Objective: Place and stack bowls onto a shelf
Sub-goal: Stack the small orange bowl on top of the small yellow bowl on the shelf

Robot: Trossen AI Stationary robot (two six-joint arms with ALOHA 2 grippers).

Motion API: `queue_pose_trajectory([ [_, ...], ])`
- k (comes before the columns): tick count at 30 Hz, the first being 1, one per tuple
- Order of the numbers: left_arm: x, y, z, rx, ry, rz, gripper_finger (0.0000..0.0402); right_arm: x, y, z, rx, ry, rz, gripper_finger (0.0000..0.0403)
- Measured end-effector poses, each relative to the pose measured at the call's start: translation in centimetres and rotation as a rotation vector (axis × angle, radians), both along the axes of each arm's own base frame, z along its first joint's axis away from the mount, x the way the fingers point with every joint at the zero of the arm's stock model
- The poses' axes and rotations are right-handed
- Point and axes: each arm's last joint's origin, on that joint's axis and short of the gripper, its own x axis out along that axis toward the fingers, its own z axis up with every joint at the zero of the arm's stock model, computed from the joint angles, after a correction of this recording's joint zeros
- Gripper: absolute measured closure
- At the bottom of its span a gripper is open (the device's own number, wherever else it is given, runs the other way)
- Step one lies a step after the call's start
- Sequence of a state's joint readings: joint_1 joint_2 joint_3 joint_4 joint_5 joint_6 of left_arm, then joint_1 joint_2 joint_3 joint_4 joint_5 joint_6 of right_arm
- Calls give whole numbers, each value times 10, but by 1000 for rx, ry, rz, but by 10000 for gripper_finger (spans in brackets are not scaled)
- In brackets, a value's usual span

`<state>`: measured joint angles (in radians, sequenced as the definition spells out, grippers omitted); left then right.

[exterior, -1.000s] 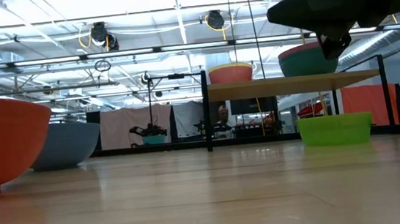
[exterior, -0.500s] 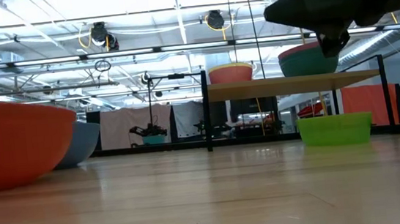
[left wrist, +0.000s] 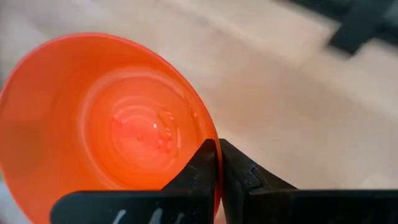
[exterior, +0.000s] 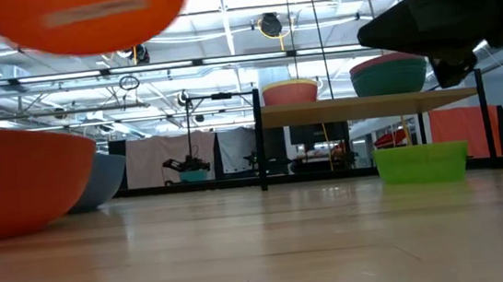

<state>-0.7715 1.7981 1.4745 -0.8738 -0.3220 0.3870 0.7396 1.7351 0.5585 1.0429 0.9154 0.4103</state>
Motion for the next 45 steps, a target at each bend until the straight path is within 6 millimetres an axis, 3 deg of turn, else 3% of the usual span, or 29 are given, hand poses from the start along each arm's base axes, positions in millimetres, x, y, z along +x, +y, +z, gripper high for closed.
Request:
queue_pose_trajectory([
  [7,45,53,49,104,-48,-6,394,8,14,-1,-17,-7,-7,403],
  [15,88,144,97,195,-128,36,385,17,23,-4,-31,-1,-1,403],
  [23,111,250,135,196,-276,151,391,18,28,-3,-21,-11,6,403],
  [27,115,291,151,148,-407,205,380,19,31,0,-18,-17,11,403],
  [33,121,327,171,163,-632,288,377,19,32,0,-13,-19,10,403],
  [45,113,388,181,26,-800,375,394,19,32,0,-16,-19,9,403],
])
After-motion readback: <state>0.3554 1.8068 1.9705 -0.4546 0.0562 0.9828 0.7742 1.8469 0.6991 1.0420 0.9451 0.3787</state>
